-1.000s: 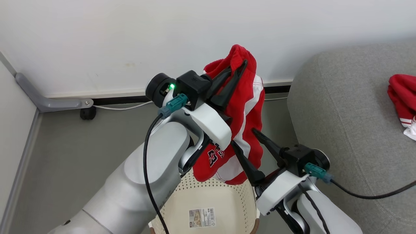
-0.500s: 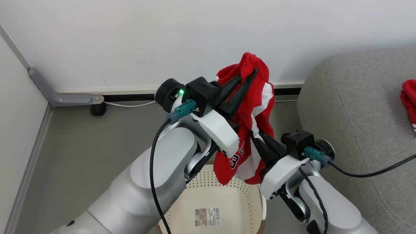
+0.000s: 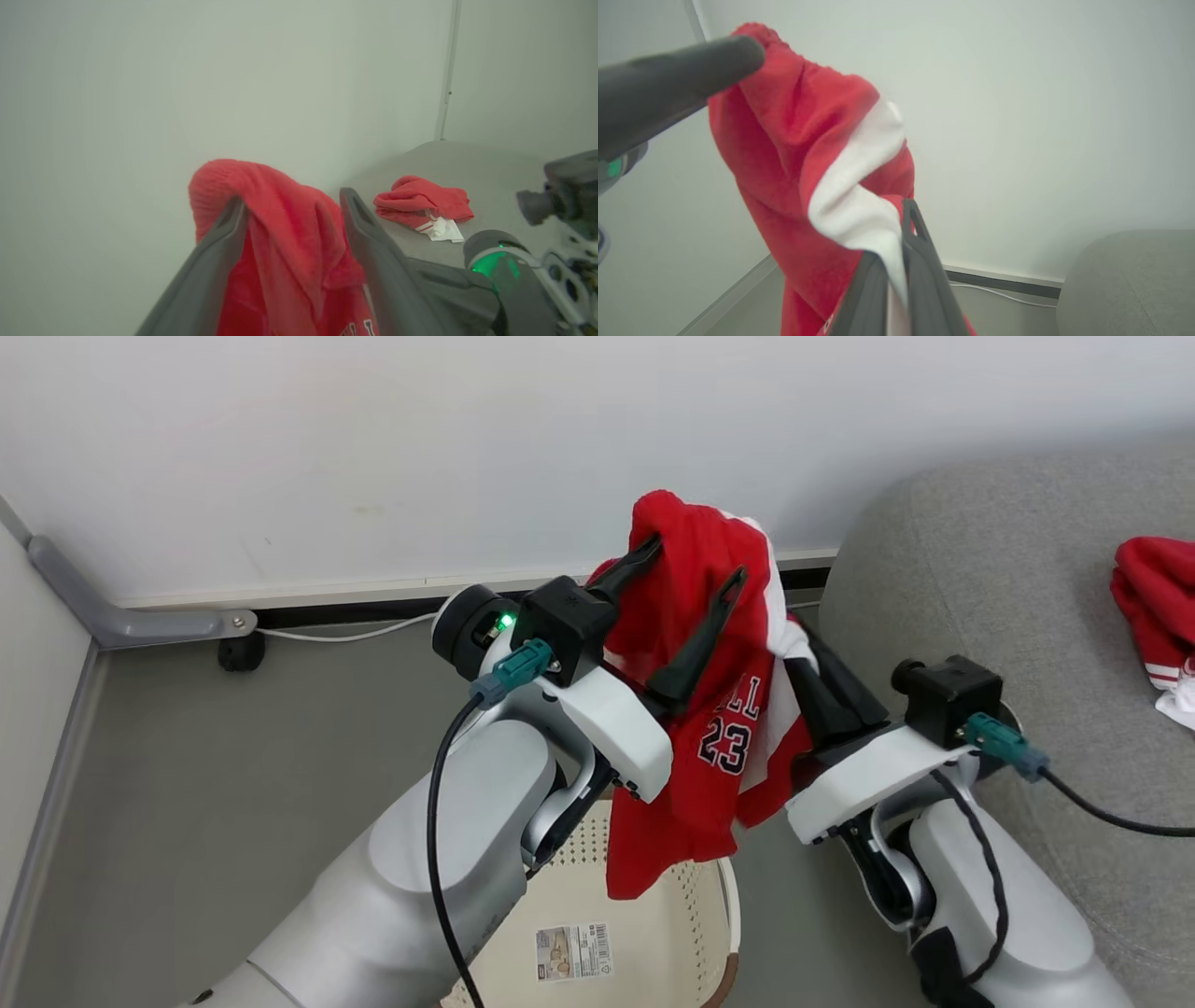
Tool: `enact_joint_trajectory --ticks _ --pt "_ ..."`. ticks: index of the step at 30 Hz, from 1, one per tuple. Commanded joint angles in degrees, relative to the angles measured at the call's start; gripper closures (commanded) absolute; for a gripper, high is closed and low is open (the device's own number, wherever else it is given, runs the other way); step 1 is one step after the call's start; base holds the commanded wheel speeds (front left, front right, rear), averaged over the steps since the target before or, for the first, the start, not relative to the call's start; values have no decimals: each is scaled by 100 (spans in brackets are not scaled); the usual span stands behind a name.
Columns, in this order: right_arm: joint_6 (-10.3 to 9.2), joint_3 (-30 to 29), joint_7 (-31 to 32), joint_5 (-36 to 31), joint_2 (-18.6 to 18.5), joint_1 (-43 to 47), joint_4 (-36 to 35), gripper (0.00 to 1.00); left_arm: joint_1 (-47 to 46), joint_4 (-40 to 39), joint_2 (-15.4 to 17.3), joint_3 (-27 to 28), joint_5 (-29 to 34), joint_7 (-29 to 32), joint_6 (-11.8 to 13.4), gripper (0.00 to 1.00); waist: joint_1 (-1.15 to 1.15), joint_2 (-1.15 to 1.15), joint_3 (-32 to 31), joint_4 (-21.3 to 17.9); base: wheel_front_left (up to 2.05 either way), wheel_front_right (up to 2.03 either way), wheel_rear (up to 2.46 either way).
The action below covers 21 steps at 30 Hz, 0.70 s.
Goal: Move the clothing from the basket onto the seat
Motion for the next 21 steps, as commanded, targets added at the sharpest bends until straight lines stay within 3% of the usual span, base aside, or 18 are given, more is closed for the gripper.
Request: enact_joint_trajectory --ticks 1,21 --pt "17 -80 -36 -21 75 33 -254 100 -75 -97 73 234 53 -35 5 0 0 0 25 -89 0 0 0" --pt "17 -1897 -36 -319 -456 135 -1261 100 593 89 73 307 310 -35 -332 0 0 0 68 -1027 0 0 0"
